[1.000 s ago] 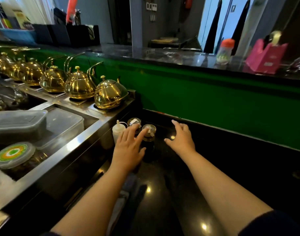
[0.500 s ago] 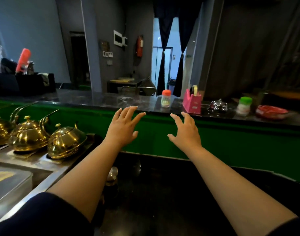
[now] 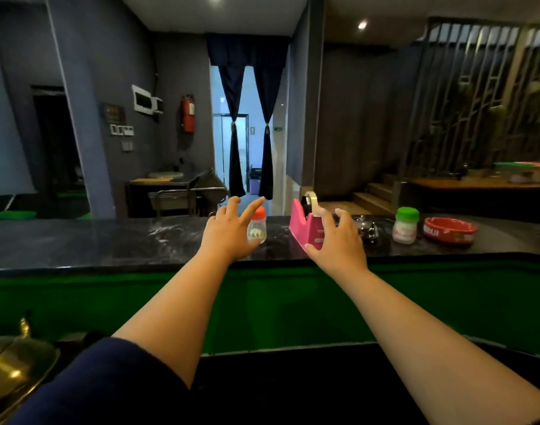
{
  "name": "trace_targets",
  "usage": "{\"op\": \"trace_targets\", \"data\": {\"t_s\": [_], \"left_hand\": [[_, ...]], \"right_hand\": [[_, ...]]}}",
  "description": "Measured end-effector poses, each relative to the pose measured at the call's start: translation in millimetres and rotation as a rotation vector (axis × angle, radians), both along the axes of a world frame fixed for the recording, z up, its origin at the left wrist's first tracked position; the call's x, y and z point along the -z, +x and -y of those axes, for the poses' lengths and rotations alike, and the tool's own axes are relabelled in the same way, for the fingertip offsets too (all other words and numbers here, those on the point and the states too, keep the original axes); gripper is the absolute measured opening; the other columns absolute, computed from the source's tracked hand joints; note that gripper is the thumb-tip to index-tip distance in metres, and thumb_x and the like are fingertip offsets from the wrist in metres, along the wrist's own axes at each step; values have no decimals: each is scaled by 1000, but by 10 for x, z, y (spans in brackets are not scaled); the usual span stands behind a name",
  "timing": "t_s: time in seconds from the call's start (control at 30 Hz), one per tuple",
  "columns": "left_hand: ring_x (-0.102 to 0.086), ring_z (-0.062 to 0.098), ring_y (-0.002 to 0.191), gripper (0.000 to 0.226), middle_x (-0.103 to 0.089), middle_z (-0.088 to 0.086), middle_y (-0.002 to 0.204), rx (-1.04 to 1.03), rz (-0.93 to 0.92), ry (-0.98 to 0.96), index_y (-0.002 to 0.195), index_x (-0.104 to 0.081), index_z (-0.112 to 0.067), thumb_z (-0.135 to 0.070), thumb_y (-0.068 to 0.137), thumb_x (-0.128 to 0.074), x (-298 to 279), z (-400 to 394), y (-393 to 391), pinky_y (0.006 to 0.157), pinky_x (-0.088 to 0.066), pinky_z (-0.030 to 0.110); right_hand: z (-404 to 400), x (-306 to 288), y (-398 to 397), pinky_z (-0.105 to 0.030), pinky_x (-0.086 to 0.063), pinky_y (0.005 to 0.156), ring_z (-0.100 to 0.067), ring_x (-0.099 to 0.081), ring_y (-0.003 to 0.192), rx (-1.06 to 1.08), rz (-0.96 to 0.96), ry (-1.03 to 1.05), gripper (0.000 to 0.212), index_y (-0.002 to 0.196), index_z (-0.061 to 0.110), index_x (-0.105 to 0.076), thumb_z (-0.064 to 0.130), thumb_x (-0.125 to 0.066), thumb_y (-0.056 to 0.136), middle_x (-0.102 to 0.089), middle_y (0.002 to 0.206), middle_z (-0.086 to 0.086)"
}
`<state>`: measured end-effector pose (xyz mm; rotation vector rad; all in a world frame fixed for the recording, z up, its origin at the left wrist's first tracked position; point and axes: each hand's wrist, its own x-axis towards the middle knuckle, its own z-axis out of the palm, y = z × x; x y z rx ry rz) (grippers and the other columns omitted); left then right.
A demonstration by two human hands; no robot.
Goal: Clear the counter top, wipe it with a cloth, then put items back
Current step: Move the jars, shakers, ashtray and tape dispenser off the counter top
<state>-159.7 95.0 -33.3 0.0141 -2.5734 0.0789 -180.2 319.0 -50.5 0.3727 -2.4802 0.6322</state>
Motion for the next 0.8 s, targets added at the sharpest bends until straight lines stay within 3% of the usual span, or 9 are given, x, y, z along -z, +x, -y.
{"op": "trace_targets", "data": {"t_s": [0.1,0.2,0.3,0.4,0.53,0.63,0.8], "left_hand": [[-48,42,119,85,-27,16,142,116,94,313,147,-4,-49,-48,84,-61,8,-44,-280,94,-47,51],[-51,41,113,78,-35,17,133,168,115,533,148,-15,-42,-38,87,-64,57,-115,-452,98,-43,51],[-53,41,109,62,-39,18,128,178,47,599,140,-32,-27,-25,88,-66,116,-184,-510,95,-44,49],[-55,40,104,55,-39,18,126,178,-17,629,135,-36,-20,-19,89,-65,138,-274,-470,91,-45,46],[-53,30,97,54,-41,15,123,215,-129,705,135,-37,-20,-23,89,-65,47,-508,-309,86,-45,38],[-45,17,92,52,-40,6,115,247,-219,746,134,-39,-22,-24,89,-65,-22,-725,-142,80,-38,26],[-46,13,91,52,-46,6,117,242,-244,758,132,-42,-29,-28,87,-67,47,-987,27,74,-35,20]], "right_hand": [[-32,32,-164,-46,-41,104,-31,-31,135,8,-11,-53,77,145,30,-28,45,-68,81,-24,148,-8],[-95,71,-262,-43,-45,100,-28,-37,130,4,-62,-109,75,146,29,-27,55,-60,84,-31,142,-7],[-191,79,-305,-40,-42,100,-24,-40,128,1,-101,-155,65,147,28,-29,58,-44,92,-36,140,-5],[-336,49,-357,-41,-41,100,-24,-43,126,24,-136,-210,54,146,24,-31,46,-38,98,-40,138,-5],[-561,27,-546,-41,-42,102,-29,-38,130,126,-12,-197,62,149,19,-24,34,-52,95,-31,144,-10],[-705,1,-733,-42,-39,106,-32,-33,136,183,164,-179,83,150,14,-16,36,-65,87,-25,150,-13],[-864,26,-982,-44,-41,103,-34,-36,135,164,353,-210,101,149,13,-20,47,-78,73,-36,146,-16]]}}
